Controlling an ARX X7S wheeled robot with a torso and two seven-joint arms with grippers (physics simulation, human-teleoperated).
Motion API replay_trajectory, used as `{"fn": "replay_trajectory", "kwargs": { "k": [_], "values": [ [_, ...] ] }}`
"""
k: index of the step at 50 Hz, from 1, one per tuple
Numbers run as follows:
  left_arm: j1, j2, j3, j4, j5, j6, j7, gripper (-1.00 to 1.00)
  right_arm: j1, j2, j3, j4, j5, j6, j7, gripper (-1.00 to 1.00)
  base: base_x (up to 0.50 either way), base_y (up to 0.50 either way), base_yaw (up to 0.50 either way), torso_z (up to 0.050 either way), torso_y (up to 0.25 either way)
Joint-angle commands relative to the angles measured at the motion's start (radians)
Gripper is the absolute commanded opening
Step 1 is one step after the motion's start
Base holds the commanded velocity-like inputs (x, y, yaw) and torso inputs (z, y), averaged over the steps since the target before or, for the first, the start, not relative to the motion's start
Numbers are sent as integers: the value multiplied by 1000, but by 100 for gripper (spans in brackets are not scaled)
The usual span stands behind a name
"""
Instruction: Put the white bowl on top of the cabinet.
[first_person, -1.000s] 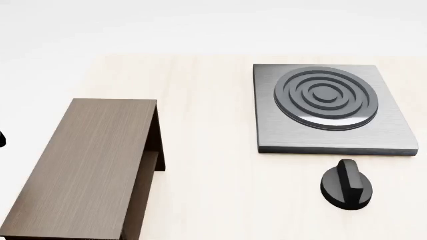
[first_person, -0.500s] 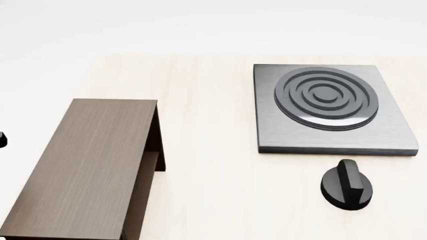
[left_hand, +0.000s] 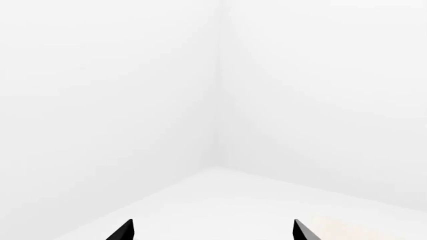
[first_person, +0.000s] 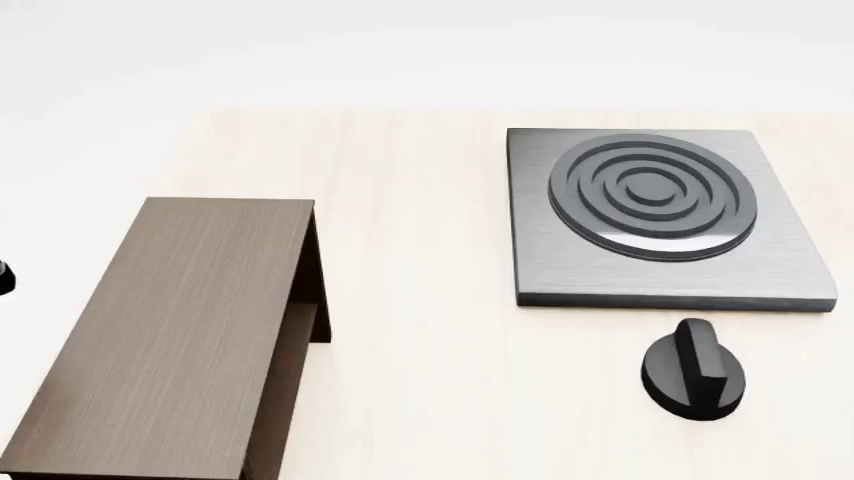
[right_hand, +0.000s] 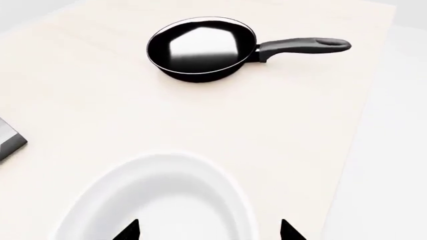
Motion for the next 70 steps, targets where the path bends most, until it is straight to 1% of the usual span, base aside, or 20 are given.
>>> {"fn": "replay_trajectory", "kwargs": {
  "k": [1, 17, 52, 62, 70],
  "values": [
    [1, -3, 3, 0, -3, -1, -3, 100, 11, -1, 32, 65, 2, -27, 2, 100, 0, 0, 0, 0, 0],
    [1, -3, 12, -31, 1, 30, -3, 100, 0, 7, 59, 156, -5, -96, 9, 100, 0, 0, 0, 0, 0],
    [11, -10, 25, -12, -5, 21, -13, 100, -10, 26, 105, 342, 5, -197, -4, 100, 0, 0, 0, 0, 0],
    [11, -11, 30, -12, -6, 20, -15, 100, -12, 33, 98, 415, 7, -240, -13, 100, 0, 0, 0, 0, 0],
    [8, -15, 28, -11, -12, 19, -16, 100, -11, 39, 56, 454, 8, -258, -31, 100, 0, 0, 0, 0, 0]
  ]
}}
